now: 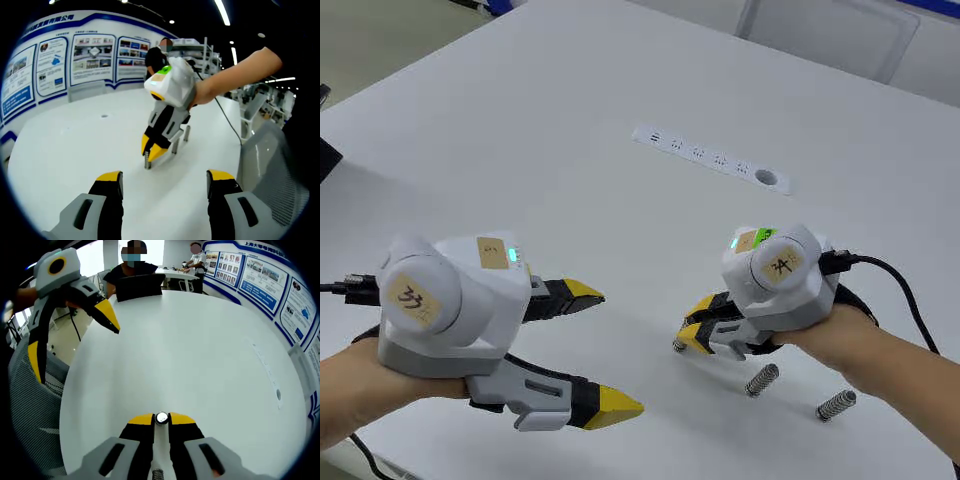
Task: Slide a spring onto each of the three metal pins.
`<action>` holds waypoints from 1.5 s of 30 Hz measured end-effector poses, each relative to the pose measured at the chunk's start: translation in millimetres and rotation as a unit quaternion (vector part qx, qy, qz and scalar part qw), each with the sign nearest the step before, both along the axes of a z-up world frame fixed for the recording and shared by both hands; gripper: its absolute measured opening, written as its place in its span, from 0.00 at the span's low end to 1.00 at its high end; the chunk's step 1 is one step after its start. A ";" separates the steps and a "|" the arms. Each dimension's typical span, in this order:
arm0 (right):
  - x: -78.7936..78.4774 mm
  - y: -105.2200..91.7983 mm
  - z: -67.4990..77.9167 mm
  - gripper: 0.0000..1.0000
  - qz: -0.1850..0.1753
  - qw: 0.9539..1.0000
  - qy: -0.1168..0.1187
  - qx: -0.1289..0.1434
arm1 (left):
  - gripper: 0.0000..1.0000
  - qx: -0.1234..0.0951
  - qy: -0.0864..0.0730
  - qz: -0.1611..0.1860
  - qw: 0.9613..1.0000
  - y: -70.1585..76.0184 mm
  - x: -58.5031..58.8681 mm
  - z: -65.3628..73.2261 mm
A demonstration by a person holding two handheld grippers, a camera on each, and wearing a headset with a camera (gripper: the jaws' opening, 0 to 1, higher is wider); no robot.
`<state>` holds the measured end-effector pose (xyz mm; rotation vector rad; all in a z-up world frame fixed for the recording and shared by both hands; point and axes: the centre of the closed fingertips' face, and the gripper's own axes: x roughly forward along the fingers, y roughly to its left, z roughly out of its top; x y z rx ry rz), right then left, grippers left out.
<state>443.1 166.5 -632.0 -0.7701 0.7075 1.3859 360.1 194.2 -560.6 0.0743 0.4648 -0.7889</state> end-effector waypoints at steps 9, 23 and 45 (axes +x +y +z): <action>-1.4 -1.0 -0.3 0.11 0.003 1.000 0.000 -0.008 | 0.69 0.003 0.000 -0.004 1.000 -0.7 -0.4 1.0; 3.5 -1.6 28.1 0.19 -0.032 0.998 -0.003 0.051 | 0.71 0.005 -0.003 -0.007 1.000 -3.0 1.3 7.1; -3.4 -126.3 99.7 0.24 -0.162 0.971 -0.040 0.173 | 0.75 0.025 -0.045 -0.008 0.999 -6.8 28.6 56.3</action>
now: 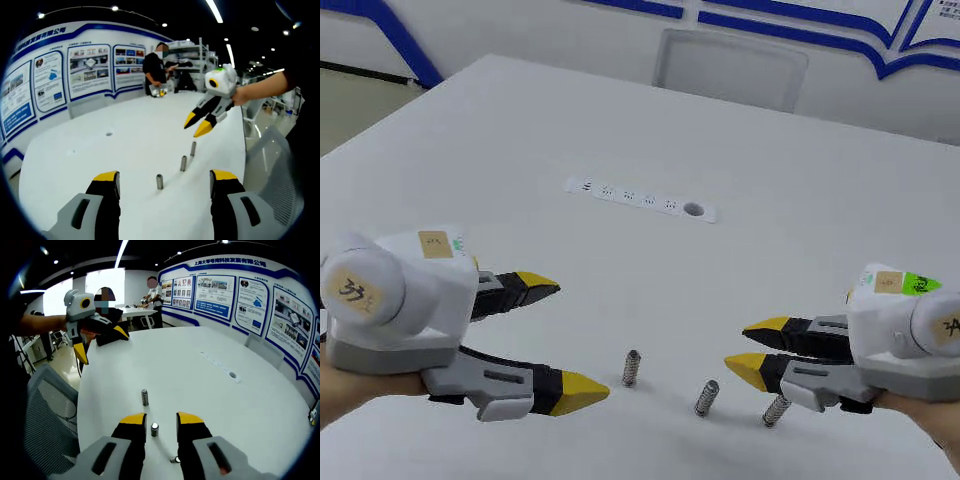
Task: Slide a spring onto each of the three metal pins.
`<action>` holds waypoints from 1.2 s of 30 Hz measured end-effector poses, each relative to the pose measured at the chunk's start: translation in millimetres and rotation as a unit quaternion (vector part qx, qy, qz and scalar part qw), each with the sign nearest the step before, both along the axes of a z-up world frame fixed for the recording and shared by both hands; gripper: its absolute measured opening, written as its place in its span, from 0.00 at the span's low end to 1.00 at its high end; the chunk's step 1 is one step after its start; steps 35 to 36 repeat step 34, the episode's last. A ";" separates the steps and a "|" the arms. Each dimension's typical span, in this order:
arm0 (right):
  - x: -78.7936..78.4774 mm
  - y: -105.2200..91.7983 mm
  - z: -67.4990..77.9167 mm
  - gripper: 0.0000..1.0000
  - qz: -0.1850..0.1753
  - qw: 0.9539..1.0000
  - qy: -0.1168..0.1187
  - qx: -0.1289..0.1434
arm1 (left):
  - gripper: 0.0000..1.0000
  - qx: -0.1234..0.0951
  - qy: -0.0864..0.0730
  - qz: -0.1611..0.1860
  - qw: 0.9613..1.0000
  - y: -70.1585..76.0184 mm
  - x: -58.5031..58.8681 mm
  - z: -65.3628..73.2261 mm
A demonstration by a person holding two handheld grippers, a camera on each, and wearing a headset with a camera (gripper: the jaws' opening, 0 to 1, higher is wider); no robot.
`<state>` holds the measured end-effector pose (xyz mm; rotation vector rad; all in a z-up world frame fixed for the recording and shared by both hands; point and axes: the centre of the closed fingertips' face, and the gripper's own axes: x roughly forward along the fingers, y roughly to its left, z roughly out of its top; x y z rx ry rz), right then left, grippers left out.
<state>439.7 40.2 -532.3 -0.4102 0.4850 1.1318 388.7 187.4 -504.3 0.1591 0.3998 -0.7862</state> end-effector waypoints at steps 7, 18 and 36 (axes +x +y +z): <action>-9.7 -35.3 12.9 0.27 -0.035 0.999 -0.009 0.032 | 0.76 0.004 -0.012 -0.009 1.000 -9.6 -4.2 11.3; -28.4 -82.6 12.2 0.36 -0.070 0.996 -0.004 0.046 | 0.84 0.024 0.011 -0.032 0.999 -22.8 -13.4 1.3; -30.8 -79.1 45.1 0.74 -0.055 0.994 -0.032 0.092 | 0.90 0.015 0.018 -0.032 0.999 -25.4 -8.7 2.4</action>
